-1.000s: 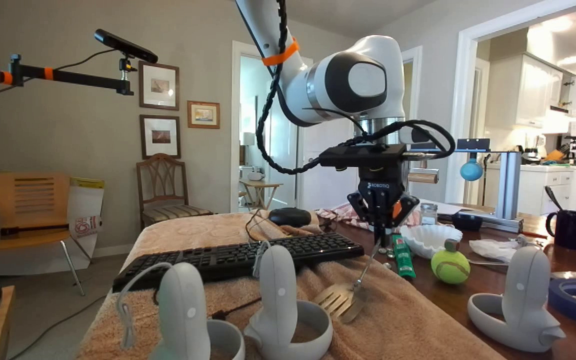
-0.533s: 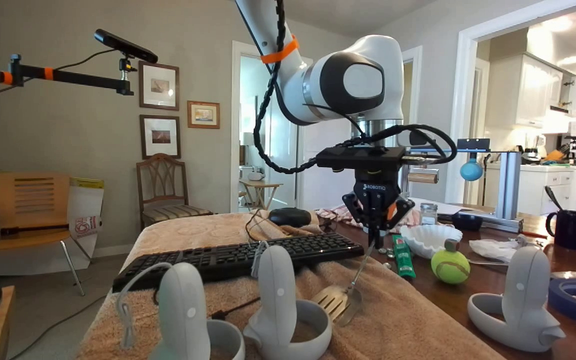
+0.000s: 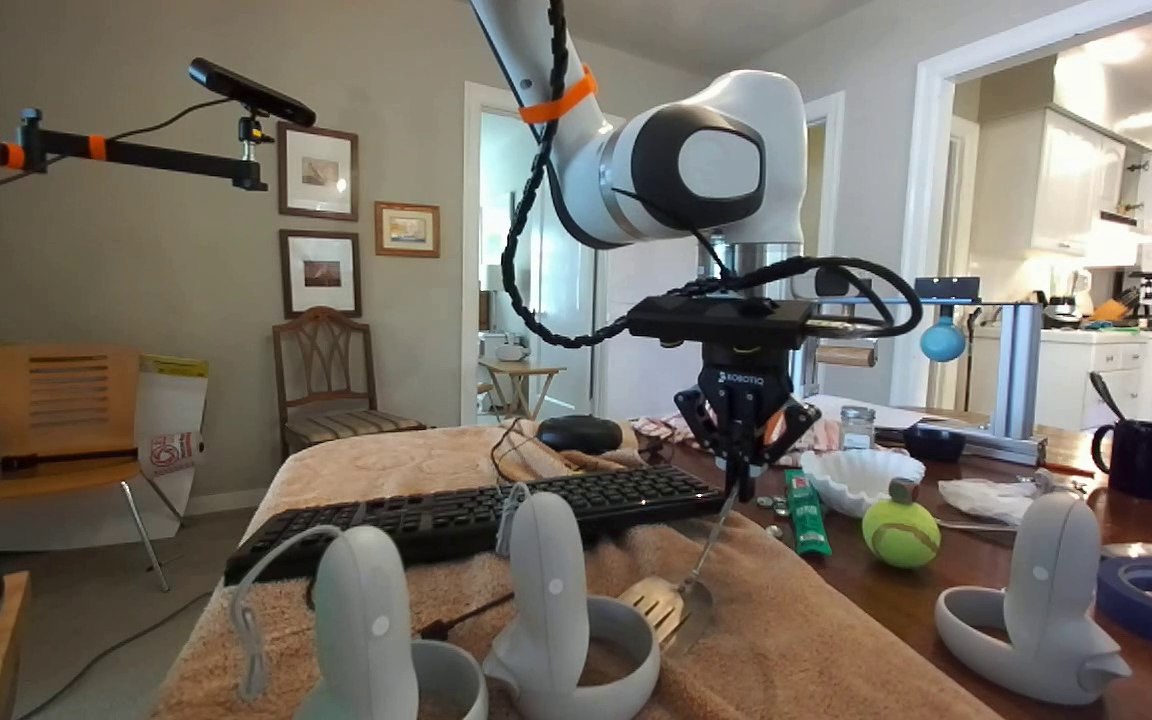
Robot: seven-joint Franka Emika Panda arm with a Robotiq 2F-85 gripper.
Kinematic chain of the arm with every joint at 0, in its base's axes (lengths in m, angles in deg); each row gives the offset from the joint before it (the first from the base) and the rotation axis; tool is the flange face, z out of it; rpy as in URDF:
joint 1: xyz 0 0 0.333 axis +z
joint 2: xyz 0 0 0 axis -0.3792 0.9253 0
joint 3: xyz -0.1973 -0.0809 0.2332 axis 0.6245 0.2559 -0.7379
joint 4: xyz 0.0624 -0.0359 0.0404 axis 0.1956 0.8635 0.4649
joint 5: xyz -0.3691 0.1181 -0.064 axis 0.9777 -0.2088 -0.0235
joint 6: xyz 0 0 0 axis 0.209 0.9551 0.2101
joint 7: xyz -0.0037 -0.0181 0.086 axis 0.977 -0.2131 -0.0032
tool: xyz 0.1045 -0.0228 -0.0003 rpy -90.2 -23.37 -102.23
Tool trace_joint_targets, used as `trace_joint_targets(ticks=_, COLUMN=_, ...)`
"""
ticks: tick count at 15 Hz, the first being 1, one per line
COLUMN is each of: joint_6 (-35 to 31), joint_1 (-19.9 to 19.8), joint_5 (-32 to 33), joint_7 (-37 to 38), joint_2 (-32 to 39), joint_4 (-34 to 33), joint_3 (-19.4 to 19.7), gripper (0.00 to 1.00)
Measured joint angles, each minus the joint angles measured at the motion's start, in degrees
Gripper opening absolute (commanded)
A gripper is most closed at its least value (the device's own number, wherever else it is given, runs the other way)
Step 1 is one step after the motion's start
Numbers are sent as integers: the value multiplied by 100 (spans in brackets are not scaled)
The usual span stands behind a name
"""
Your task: Move the gray objects off the orange towel using the spatula
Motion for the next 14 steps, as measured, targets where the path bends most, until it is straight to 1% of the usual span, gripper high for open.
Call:
trace_joint_targets(ticks=10, joint_6=-42, joint_1=-144, joint_5=-101, joint_7=35, joint_2=-83, joint_4=-4, joint_3=48, gripper=2)
trace_joint_targets(ticks=14, joint_6=14, joint_1=-217, joint_5=-240, joint_7=-63, joint_2=-125, joint_4=-4, joint_3=29, gripper=2)
